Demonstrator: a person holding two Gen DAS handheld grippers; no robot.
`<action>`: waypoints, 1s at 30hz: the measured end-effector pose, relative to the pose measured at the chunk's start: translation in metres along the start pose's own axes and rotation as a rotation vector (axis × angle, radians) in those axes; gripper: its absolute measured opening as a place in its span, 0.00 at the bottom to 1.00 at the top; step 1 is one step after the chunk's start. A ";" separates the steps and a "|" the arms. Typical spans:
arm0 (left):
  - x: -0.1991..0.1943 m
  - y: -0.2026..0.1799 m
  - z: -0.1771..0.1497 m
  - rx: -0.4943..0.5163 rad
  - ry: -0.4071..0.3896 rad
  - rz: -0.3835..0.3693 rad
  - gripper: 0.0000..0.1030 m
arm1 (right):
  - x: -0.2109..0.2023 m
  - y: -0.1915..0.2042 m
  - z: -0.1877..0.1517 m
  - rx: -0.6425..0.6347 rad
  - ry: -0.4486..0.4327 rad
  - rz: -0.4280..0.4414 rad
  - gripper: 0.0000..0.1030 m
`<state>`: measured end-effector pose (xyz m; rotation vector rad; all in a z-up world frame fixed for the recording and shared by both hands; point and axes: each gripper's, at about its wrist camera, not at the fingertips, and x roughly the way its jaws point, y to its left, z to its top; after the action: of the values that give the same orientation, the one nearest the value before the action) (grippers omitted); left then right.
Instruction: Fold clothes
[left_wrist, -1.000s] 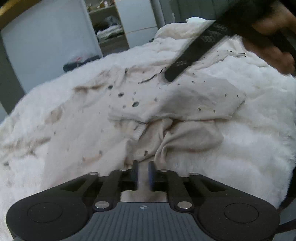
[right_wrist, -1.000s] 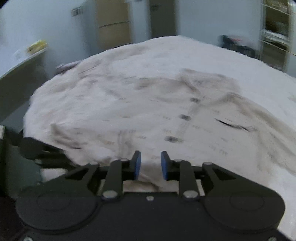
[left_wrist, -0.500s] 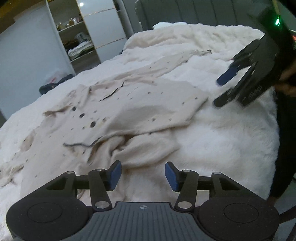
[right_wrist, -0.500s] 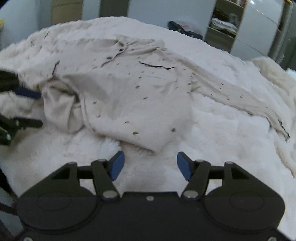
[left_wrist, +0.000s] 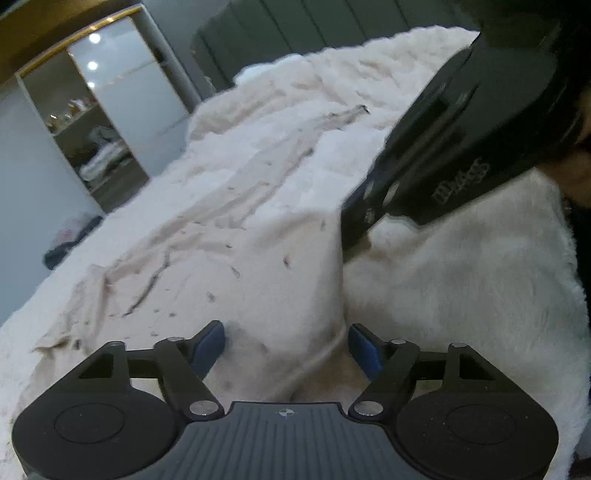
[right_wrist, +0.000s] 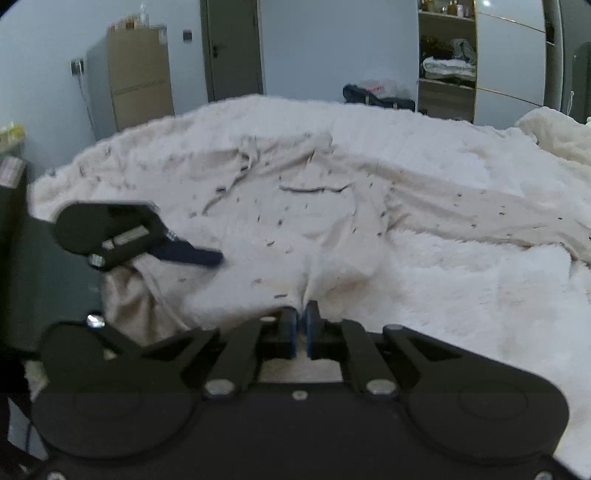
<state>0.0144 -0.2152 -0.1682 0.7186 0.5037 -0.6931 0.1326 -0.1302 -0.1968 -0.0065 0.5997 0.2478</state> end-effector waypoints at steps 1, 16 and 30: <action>0.001 0.005 0.002 -0.027 0.023 -0.012 0.18 | -0.004 -0.004 -0.001 0.011 -0.001 0.007 0.02; -0.025 0.085 0.019 -0.561 -0.063 -0.048 0.02 | -0.034 -0.012 -0.023 -0.019 0.010 -0.018 0.34; -0.036 0.090 0.022 -0.683 -0.089 -0.090 0.02 | -0.030 0.009 -0.032 -0.051 0.036 -0.036 0.40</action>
<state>0.0593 -0.1675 -0.0935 0.0248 0.6453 -0.5813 0.0887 -0.1310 -0.2064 -0.0708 0.6284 0.2286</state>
